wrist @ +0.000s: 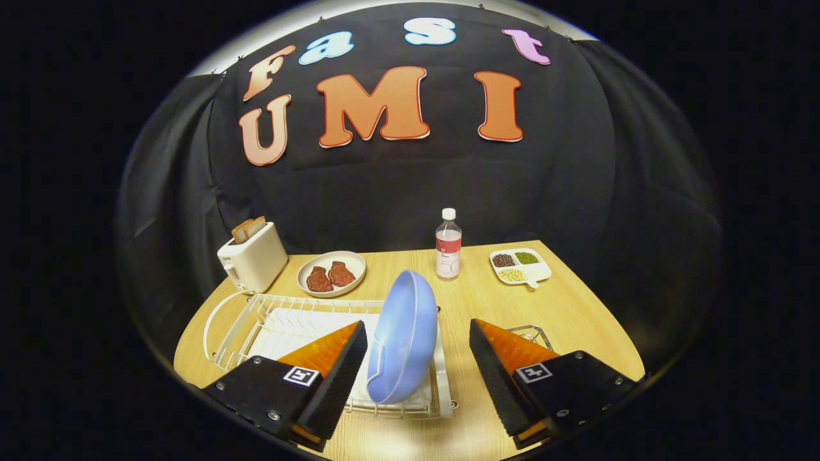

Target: Take the plate from the dish rack, then take the spoon from the basket and place it into the plate.

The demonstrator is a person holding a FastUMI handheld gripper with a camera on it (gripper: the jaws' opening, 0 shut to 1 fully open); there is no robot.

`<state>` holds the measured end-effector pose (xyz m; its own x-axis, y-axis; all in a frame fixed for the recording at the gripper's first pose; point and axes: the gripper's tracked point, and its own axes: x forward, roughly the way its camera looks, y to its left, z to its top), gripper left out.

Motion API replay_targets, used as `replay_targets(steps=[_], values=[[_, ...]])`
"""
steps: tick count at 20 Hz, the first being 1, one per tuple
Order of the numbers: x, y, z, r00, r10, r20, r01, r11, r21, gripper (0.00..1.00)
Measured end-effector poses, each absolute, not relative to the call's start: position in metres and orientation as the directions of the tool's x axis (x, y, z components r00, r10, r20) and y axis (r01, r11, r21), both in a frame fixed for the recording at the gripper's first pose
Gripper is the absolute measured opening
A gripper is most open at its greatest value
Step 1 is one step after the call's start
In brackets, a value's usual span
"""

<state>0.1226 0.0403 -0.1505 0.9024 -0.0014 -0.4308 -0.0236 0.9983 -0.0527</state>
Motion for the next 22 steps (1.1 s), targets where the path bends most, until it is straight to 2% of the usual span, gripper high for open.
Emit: replay_targets(steps=[3,7,8,10,15,22], values=[[0.135,0.044,-0.177,0.862,-0.003,-0.507,-0.011,1.0,-0.024,0.88],[0.147,0.044,-0.195,0.829,-0.031,-0.559,0.036,0.999,-0.002,0.6],[0.15,0.042,-0.195,0.827,-0.047,-0.561,0.054,0.999,-0.003,0.45],[0.153,0.038,-0.194,0.821,-0.08,-0.566,0.103,0.995,0.008,0.3],[0.162,0.02,-0.179,0.815,-0.219,-0.536,0.214,0.974,-0.072,0.18],[0.165,0.03,-0.152,0.831,-0.324,-0.453,0.235,0.941,-0.241,0.17]])
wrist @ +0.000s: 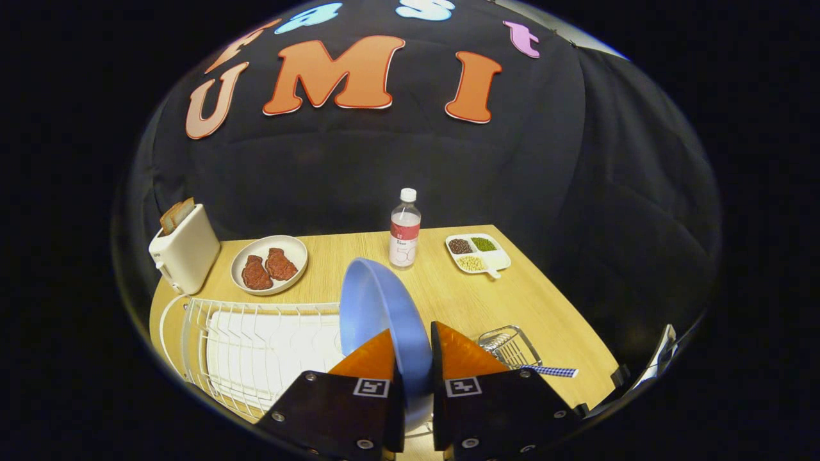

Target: Take the plate from the dish rack, then take the spoon from the basket and place it into the plate.

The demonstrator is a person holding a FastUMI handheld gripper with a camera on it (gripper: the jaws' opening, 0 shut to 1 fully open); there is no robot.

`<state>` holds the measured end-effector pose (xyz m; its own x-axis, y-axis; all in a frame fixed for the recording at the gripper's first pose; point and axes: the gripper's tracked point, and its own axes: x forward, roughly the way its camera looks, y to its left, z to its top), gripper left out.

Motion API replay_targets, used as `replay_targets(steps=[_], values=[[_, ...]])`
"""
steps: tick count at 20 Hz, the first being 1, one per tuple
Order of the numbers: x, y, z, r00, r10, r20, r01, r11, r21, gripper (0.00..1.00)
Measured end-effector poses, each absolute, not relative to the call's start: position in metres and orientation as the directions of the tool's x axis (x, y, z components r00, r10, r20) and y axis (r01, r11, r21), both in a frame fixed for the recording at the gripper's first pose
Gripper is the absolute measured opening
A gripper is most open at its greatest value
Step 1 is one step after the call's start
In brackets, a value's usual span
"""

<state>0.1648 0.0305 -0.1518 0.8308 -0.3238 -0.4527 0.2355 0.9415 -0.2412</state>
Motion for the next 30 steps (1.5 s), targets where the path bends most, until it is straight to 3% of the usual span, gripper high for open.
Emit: replay_targets(steps=[6,12,19,30], values=[[0.141,0.031,-0.12,0.851,-0.334,-0.405,0.249,0.936,-0.249,0.17],[0.068,0.042,-0.111,0.868,-0.236,-0.437,0.19,0.971,-0.147,0.17],[-0.016,0.069,-0.143,0.852,-0.084,-0.517,0.12,0.992,0.035,0.17],[-0.081,0.064,-0.247,0.768,0.033,-0.64,0.167,0.954,0.25,0.17]])
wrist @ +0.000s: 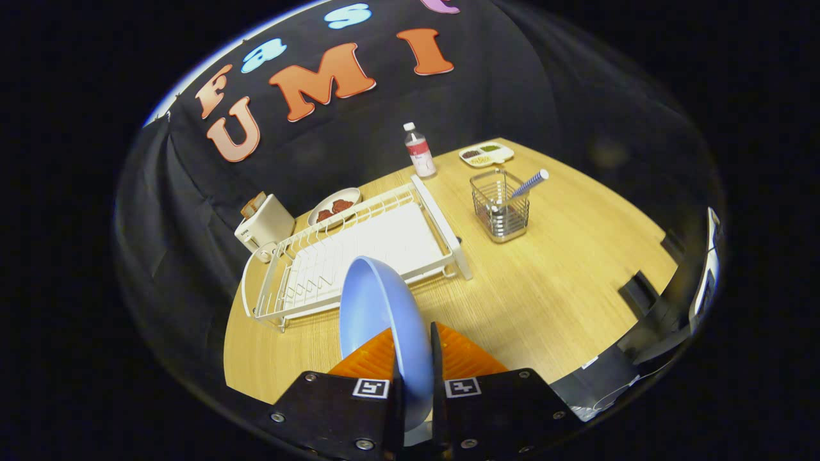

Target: Take the plate from the dish rack, then take the spoon from the basket and place it into the plate.

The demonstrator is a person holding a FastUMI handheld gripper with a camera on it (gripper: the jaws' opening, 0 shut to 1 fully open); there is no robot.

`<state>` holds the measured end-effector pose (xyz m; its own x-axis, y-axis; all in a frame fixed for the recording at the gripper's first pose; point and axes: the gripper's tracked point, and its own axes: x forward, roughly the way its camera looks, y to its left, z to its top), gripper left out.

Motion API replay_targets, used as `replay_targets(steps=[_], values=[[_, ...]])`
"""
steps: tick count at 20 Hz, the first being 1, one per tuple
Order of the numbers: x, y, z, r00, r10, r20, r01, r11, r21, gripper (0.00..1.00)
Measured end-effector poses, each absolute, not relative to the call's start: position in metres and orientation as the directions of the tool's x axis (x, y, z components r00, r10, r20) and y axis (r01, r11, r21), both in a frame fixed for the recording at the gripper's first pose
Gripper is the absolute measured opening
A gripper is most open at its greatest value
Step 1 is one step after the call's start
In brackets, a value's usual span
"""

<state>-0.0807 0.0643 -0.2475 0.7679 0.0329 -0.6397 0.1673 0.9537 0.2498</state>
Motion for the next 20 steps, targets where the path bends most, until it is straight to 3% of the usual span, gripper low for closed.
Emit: replay_targets(steps=[6,15,17,20], values=[[-0.076,0.08,-0.297,0.725,0.169,-0.668,0.192,0.881,0.431,0.17],[-0.062,0.071,-0.328,0.688,0.246,-0.683,0.231,0.818,0.526,0.22],[-0.065,0.062,-0.335,0.663,0.249,-0.706,0.252,0.814,0.523,0.27],[-0.065,0.039,-0.325,0.672,0.21,-0.71,0.251,0.838,0.485,0.48]])
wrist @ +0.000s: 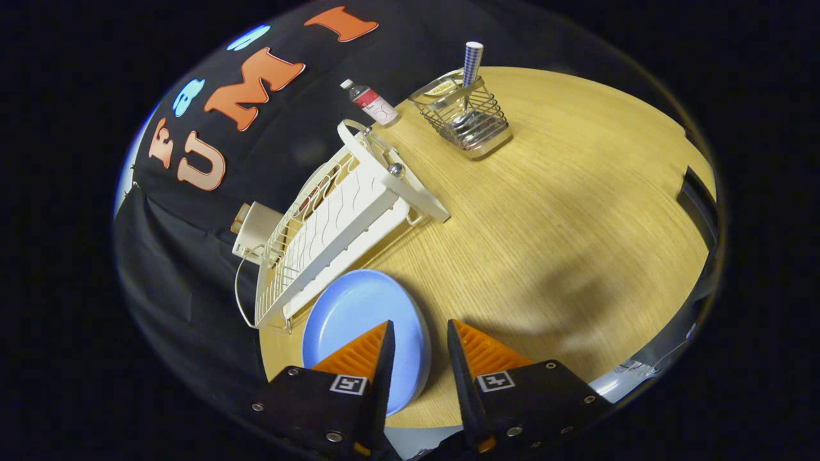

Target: Take the plate from the dish rack, then take the spoon from the basket and place it into the plate.

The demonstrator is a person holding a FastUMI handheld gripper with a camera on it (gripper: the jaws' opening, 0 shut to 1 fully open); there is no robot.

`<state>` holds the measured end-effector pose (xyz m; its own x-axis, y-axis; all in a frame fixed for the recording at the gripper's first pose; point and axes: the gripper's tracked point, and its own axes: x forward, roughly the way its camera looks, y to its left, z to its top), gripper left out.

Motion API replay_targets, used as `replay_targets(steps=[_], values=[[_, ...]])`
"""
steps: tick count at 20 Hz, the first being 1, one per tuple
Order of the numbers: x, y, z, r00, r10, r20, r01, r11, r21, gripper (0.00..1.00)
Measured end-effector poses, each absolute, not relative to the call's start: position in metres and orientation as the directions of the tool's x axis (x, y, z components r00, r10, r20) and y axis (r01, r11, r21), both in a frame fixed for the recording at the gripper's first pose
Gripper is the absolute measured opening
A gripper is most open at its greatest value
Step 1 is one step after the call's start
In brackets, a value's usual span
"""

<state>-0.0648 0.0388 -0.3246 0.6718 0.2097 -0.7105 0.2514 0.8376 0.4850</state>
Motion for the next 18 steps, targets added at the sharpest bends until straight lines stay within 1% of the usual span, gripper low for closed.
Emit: replay_targets(steps=[1,3,4,8,11,14,16,18], values=[[-0.064,0.03,-0.316,0.682,0.191,-0.706,0.244,0.85,0.467,0.52],[-0.052,0.001,-0.299,0.712,0.123,-0.692,0.226,0.892,0.392,0.69],[-0.044,-0.014,-0.29,0.73,0.084,-0.678,0.219,0.911,0.35,0.8],[-0.01,-0.052,-0.247,0.802,0.012,-0.597,0.196,0.939,0.283,0.98],[0.021,-0.078,-0.222,0.844,-0.049,-0.534,0.184,0.962,0.202,0.98],[0.05,-0.089,-0.201,0.888,-0.065,-0.456,0.128,0.986,0.11,0.98],[0.065,-0.097,-0.199,0.899,-0.085,-0.429,0.105,0.994,0.025,0.98],[0.078,-0.105,-0.205,0.893,-0.111,-0.436,0.105,0.994,-0.038,0.98]])
